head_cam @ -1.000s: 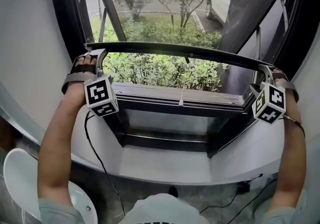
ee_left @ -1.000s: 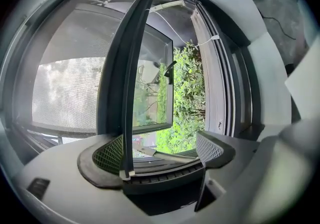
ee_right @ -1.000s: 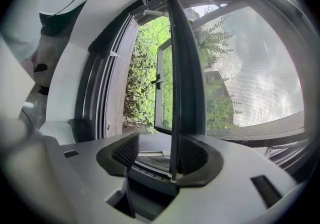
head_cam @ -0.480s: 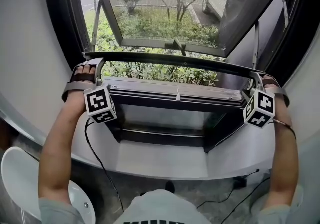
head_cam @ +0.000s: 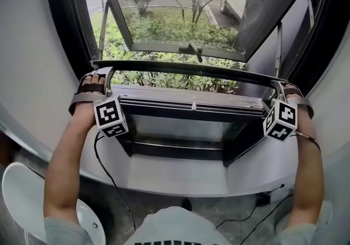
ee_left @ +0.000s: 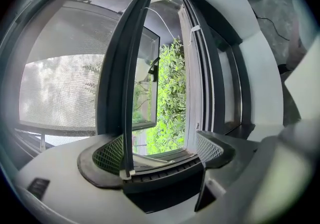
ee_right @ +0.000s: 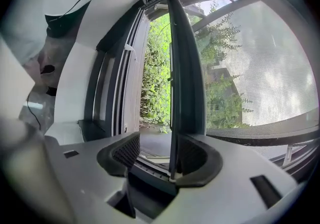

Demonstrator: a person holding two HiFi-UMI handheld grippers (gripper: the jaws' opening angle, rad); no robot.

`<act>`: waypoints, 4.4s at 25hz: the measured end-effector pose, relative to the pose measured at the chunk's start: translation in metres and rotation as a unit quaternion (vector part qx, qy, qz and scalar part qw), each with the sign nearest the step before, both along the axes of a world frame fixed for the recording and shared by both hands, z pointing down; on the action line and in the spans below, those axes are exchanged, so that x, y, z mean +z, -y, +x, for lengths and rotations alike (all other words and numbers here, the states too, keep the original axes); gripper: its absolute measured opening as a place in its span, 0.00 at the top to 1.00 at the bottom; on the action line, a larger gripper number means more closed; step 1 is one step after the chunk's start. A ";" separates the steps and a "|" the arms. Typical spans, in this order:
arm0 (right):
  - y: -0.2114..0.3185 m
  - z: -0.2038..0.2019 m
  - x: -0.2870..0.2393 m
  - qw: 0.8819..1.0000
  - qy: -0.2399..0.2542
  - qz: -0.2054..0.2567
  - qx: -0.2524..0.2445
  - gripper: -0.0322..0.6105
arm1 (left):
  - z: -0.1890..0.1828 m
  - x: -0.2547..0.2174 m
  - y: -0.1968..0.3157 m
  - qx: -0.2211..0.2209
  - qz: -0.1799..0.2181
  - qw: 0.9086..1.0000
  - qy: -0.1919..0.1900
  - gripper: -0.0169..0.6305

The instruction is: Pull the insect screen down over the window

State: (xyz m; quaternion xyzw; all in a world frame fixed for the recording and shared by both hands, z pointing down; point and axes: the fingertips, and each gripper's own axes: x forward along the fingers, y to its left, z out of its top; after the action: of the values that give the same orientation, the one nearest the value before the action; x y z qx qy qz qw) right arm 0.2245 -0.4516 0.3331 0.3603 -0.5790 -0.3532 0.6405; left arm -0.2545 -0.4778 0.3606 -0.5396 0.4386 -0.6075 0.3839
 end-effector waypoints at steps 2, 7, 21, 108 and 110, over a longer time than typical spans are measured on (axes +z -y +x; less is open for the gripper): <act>0.000 0.000 0.005 1.000 0.001 -0.001 0.000 0.58 | 0.000 0.005 0.000 -0.001 0.001 1.000 0.001 0.26; 0.001 0.000 0.015 1.000 -0.006 -0.008 0.002 0.58 | -0.001 0.016 0.000 -0.004 -0.007 1.000 0.006 0.26; -0.002 0.001 0.035 1.000 -0.016 -0.008 0.003 0.58 | 0.000 0.034 -0.002 -0.014 -0.006 1.000 -0.001 0.26; 0.008 -0.001 0.156 0.983 -0.041 0.170 0.053 0.57 | -0.004 0.160 -0.002 -0.026 0.017 0.999 0.031 0.29; 0.010 0.001 0.160 0.984 -0.037 0.171 0.046 0.57 | -0.006 0.158 -0.002 -0.029 0.020 0.999 0.021 0.29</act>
State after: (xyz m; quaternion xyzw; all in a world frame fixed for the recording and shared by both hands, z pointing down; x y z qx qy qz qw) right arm 0.2252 -0.4620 0.4926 0.4770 -0.4687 -0.4304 0.6063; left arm -0.2600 -0.4763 0.5186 -0.5064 0.4577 -0.6205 0.3860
